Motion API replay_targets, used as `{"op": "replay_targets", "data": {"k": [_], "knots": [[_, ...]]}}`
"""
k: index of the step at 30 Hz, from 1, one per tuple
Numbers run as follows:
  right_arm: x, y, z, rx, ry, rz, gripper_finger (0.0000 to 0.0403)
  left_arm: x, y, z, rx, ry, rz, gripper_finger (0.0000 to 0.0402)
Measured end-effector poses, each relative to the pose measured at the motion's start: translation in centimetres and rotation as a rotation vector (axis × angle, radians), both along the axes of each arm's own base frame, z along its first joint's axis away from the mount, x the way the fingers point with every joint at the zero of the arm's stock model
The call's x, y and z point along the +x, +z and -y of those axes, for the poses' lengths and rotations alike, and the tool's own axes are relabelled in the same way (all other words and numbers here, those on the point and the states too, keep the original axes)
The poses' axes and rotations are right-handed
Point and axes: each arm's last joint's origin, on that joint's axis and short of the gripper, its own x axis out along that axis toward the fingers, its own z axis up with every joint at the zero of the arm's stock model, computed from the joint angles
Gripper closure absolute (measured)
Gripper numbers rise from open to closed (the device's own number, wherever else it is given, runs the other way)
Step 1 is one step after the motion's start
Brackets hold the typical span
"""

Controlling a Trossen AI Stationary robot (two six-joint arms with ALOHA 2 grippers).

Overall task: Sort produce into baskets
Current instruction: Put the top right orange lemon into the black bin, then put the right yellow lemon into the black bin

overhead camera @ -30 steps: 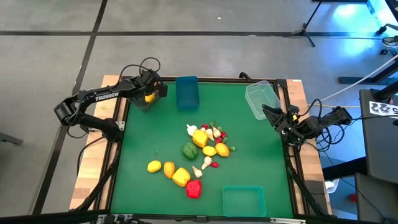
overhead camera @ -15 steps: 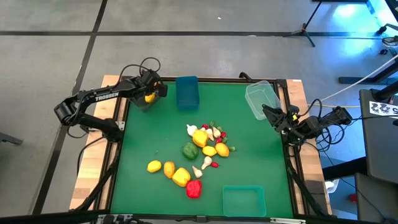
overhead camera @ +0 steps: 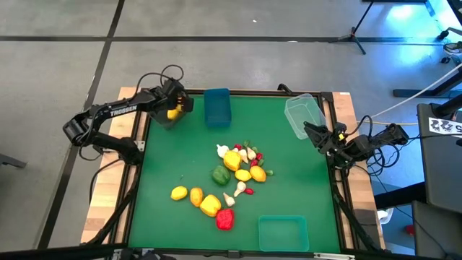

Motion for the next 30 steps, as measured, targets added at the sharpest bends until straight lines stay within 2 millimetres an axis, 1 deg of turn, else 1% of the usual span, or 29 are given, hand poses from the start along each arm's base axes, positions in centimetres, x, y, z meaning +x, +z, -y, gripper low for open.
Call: {"op": "replay_targets", "data": {"k": [3, 7, 10, 13, 17, 19, 22, 25, 28, 30], "knots": [[0.0, 0.0, 0.0, 0.0, 0.0, 0.0, 0.01, -0.1, 0.0, -0.1, -0.002, 0.002, 0.002, 0.0081], [0.0, 0.0, 0.0, 0.0, 0.0, 0.0, 0.01, 0.0, 0.2, 0.0, -0.015, -0.013, 0.029, 0.007], [0.0, 0.0, 0.0, 0.0, 0.0, 0.0, 0.01, 0.8, 1.6, 0.4, -0.022, -0.126, 0.1, 0.0071], [0.0, 0.0, 0.0, 0.0, 0.0, 0.0, 0.01, 1.9, 3.6, 1.3, -0.03, -0.329, 0.196, 0.0076], [0.0, 0.0, 0.0, 0.0, 0.0, 0.0, 0.01, 3.7, 5.7, 3.5, -0.036, -0.573, 0.346, 0.0077], [0.0, 0.0, 0.0, 0.0, 0.0, -0.001, 0.01, 4.7, 6.2, 4.8, -0.043, -0.633, 0.415, 0.0078], [0.0, -0.1, 0.0, -0.004, 0.0, -0.008, 0.01, 6.2, 6.7, 6.7, -0.068, -0.679, 0.503, 0.0078], [0.0, -0.1, 0.0, -0.006, 0.0, -0.015, 0.01, 7.9, 7.3, 9.0, -0.029, -0.848, 0.564, 0.0078], [0.1, -0.2, 0.0, -0.009, 0.0, -0.021, 0.01, 9.4, 7.5, 11.3, 0.044, -1.014, 0.578, 0.0078], [0.1, -0.2, 0.0, -0.008, 0.001, -0.02, 0.01, 10.2, 7.5, 12.4, 0.091, -1.066, 0.578, 0.0078]]}}
